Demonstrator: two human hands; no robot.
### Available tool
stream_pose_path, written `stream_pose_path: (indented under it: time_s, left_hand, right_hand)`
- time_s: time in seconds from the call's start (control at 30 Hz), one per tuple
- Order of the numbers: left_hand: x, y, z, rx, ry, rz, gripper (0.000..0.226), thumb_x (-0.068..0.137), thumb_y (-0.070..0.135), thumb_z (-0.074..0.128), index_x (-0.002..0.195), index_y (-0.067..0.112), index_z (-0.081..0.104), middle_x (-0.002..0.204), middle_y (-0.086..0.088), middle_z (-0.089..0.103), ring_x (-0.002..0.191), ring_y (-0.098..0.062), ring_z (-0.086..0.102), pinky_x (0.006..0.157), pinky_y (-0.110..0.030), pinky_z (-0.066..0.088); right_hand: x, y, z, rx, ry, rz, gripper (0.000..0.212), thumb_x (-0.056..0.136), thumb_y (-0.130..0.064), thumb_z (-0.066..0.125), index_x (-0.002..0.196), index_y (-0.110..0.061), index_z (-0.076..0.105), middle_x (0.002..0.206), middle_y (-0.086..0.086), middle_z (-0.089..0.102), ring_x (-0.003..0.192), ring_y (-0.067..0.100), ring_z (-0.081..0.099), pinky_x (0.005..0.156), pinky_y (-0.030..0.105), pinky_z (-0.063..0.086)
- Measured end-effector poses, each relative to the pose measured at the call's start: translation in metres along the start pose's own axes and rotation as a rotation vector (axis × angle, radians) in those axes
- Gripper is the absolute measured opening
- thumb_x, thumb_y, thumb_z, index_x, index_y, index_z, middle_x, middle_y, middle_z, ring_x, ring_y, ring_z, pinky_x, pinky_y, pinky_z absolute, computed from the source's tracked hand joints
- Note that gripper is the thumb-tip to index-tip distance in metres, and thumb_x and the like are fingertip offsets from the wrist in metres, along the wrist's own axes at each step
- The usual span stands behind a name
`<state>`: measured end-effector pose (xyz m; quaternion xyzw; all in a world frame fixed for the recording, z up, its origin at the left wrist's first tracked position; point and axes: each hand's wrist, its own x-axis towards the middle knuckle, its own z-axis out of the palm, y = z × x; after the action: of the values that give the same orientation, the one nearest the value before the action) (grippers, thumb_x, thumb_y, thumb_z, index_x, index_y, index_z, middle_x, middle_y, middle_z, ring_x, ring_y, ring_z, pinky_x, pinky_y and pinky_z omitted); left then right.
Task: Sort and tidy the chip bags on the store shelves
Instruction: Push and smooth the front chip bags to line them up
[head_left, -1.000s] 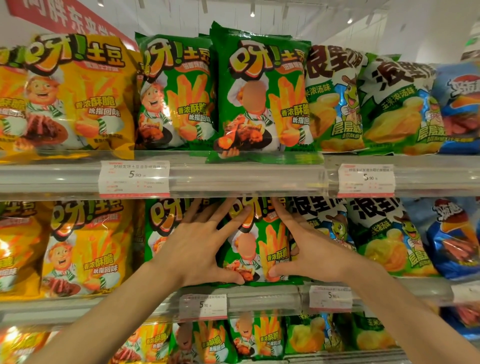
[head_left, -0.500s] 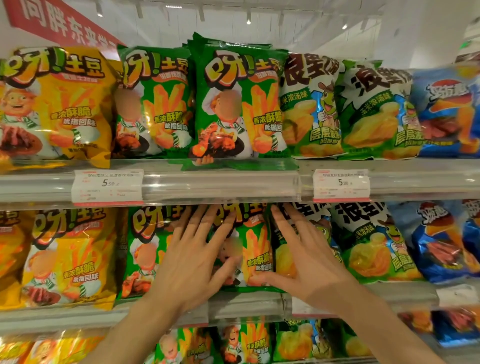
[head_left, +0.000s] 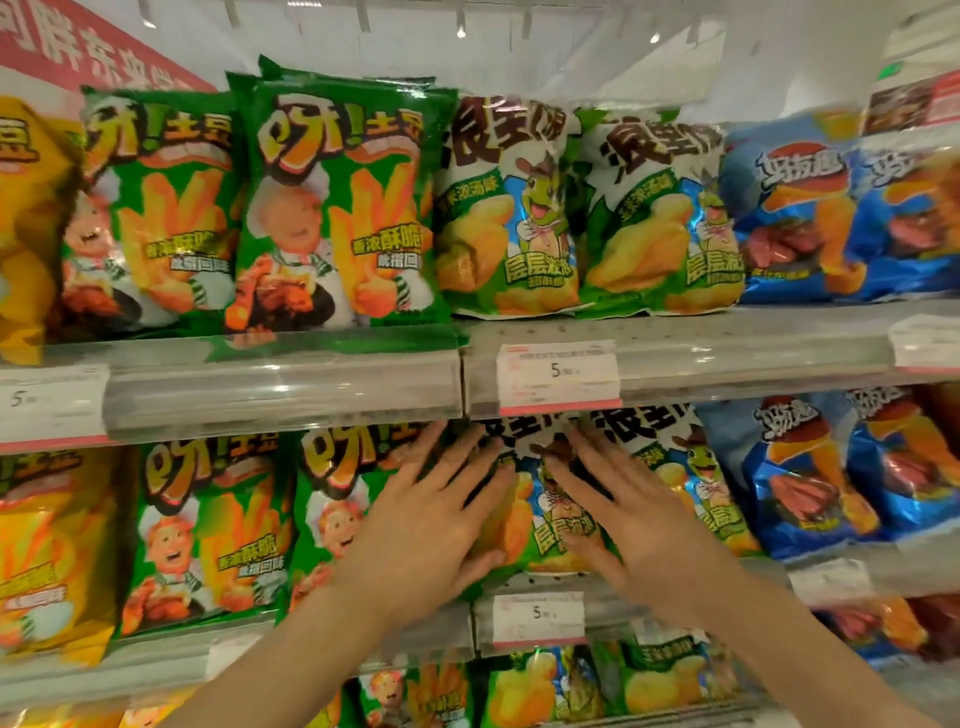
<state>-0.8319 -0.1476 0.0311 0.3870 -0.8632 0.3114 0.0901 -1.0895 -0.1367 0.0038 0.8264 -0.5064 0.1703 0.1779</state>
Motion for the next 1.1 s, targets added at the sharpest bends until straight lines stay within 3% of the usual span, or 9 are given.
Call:
stream_pose_path:
  time_s: [0.1,0.23,0.4,0.47,0.53,0.6,0.7,0.97,1.1]
  left_hand:
    - [0.012,0.001,0.004,0.01,-0.06,0.003,0.083,0.082,0.072,0.052,0.145,0.017,0.052,0.149,-0.011,0.052,0.144,-0.034,0.041,0.121,-0.055,0.011]
    - [0.016,-0.003,0.01,-0.023,-0.077,-0.015,0.085,0.08,0.073,0.032,0.142,0.02,0.056,0.145,-0.009,0.057,0.14,-0.034,0.046,0.119,-0.057,0.013]
    - [0.018,0.004,0.011,-0.042,-0.08,-0.024,0.092,0.071,0.075,0.068,0.142,0.019,0.056,0.146,-0.013,0.055,0.138,-0.036,0.048,0.116,-0.059,0.016]
    - [0.019,0.005,0.01,-0.057,-0.076,-0.033,0.095,0.061,0.072,0.078,0.136,0.016,0.062,0.141,-0.015,0.059,0.132,-0.036,0.055,0.115,-0.058,0.018]
    - [0.018,0.003,0.007,-0.071,-0.112,-0.036,0.096,0.057,0.071,0.082,0.133,0.016,0.065,0.138,-0.016,0.061,0.127,-0.036,0.059,0.114,-0.057,0.018]
    - [0.018,0.002,0.008,-0.063,-0.116,-0.046,0.094,0.063,0.071,0.077,0.138,0.017,0.06,0.144,-0.017,0.056,0.131,-0.035,0.056,0.116,-0.057,0.012]
    - [0.017,-0.001,0.012,-0.053,-0.082,-0.059,0.09,0.067,0.075,0.073,0.136,0.018,0.063,0.145,-0.018,0.055,0.13,-0.035,0.056,0.117,-0.058,0.014]
    - [0.018,-0.002,0.016,-0.099,-0.057,-0.075,0.088,0.059,0.072,0.079,0.128,0.018,0.068,0.139,-0.017,0.06,0.129,-0.037,0.057,0.112,-0.058,0.022]
    - [0.028,0.008,0.007,-0.157,0.049,-0.149,0.073,0.082,0.073,0.052,0.136,0.024,0.06,0.14,-0.01,0.06,0.128,-0.031,0.057,0.109,-0.053,0.039]
  right_hand:
    - [0.003,0.013,0.004,-0.011,-0.043,-0.046,0.073,0.098,-0.06,0.037,0.159,-0.025,0.019,0.168,0.005,0.011,0.153,0.029,0.014,0.115,0.053,0.035]
    - [0.008,0.021,0.006,-0.03,-0.071,-0.09,0.079,0.096,-0.063,0.043,0.159,-0.022,0.019,0.167,0.006,0.013,0.154,0.03,0.012,0.118,0.055,0.03]
    - [0.007,0.021,0.008,-0.133,-0.13,-0.063,0.079,0.096,-0.066,0.037,0.159,-0.023,0.02,0.166,0.009,0.017,0.152,0.032,0.016,0.12,0.052,0.026]
    - [0.008,0.019,0.003,-0.157,-0.15,-0.054,0.08,0.094,-0.067,0.037,0.159,-0.025,0.017,0.166,0.007,0.016,0.153,0.03,0.015,0.119,0.047,0.015]
    - [0.013,0.016,-0.001,-0.147,-0.152,-0.06,0.083,0.093,-0.068,0.037,0.16,-0.03,0.006,0.168,0.004,0.002,0.155,0.026,0.004,0.121,0.043,0.003]
    - [0.016,0.014,-0.004,-0.147,-0.167,-0.074,0.084,0.093,-0.067,0.037,0.159,-0.032,-0.001,0.168,0.003,-0.006,0.155,0.025,0.0,0.121,0.042,0.001]
    - [0.017,0.012,-0.003,-0.203,-0.178,-0.064,0.083,0.094,-0.068,0.036,0.16,-0.027,0.007,0.168,0.006,0.004,0.153,0.029,0.01,0.118,0.046,0.01]
    - [0.013,0.012,-0.002,-0.133,-0.158,-0.073,0.08,0.097,-0.07,0.03,0.159,-0.033,-0.006,0.168,-0.002,-0.01,0.154,0.022,-0.009,0.121,0.045,-0.002]
    - [0.004,0.027,-0.016,0.107,-0.024,0.054,0.078,0.095,-0.074,0.024,0.155,-0.042,-0.013,0.165,-0.013,-0.013,0.151,0.004,-0.017,0.124,0.032,-0.005]
